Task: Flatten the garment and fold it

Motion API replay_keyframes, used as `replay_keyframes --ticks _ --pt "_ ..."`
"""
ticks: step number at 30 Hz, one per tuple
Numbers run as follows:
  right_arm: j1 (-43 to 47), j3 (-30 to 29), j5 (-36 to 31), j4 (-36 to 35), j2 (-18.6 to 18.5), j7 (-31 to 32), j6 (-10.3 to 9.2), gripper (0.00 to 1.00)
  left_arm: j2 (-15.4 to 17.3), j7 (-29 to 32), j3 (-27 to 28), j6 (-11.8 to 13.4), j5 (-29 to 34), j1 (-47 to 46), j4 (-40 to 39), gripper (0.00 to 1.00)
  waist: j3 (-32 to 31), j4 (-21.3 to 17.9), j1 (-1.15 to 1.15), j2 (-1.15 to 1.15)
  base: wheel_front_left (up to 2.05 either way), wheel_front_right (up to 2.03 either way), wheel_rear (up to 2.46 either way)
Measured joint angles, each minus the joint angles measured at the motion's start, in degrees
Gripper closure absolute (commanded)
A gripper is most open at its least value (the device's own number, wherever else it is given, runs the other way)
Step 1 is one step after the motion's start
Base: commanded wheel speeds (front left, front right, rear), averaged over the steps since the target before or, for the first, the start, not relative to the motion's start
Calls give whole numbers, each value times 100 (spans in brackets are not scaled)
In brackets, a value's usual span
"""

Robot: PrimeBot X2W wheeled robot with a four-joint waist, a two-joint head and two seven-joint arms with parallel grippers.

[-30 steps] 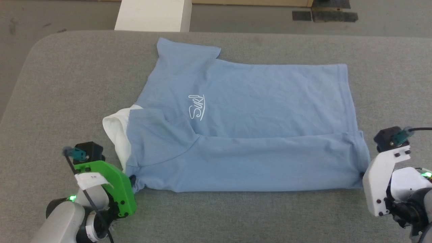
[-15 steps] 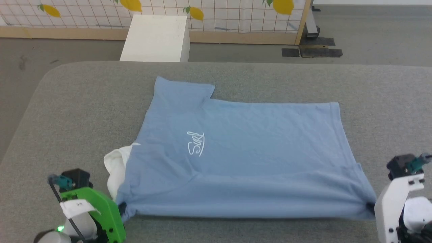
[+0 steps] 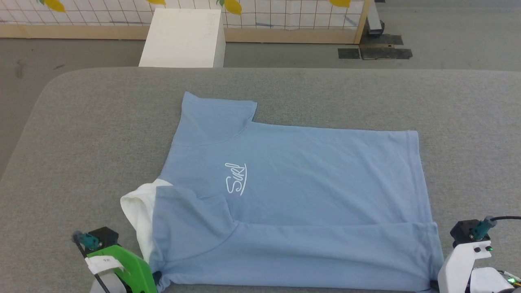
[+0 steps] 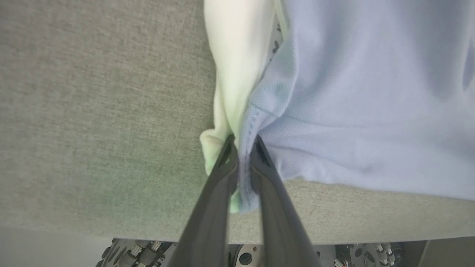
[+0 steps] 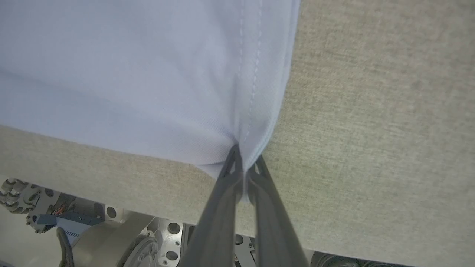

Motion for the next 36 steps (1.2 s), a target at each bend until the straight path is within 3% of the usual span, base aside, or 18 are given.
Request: replay_keyframes --ticks 1,7,15,18,27,30,36 --pt "-22 10 3 26 -2 -80 0 0 0 -5 10 0 0 -18 19 0 -2 2 0 0 0 0 0" --pt "-145 -30 114 -53 -102 -224 -1 0 186 13 75 11 71 -89 -134 0 -133 1 0 0 0 0 0" --pt "-541 -703 199 -711 -242 -475 -1 0 477 -112 444 155 182 -486 -985 0 -422 16 0 0 0 0 0" --pt "-887 -978 75 -784 -165 -960 -2 0 397 -748 646 43 356 -720 -1112 0 -480 22 0 0 0 0 0" --pt "-1491 -1031 -182 -423 140 -2677 -2 0 -101 -3199 708 -804 1122 -1326 -346 0 -291 71 0 0 0 0 0" --pt "-1652 -958 -203 -202 164 -3120 -2 0 -310 -3794 684 -948 1215 -1518 48 0 -155 89 0 0 0 0 0" --pt "-1946 -799 -200 131 167 -3606 -2 0 -513 -4424 512 -1188 1489 -1953 748 0 173 117 0 0 0 0 0"
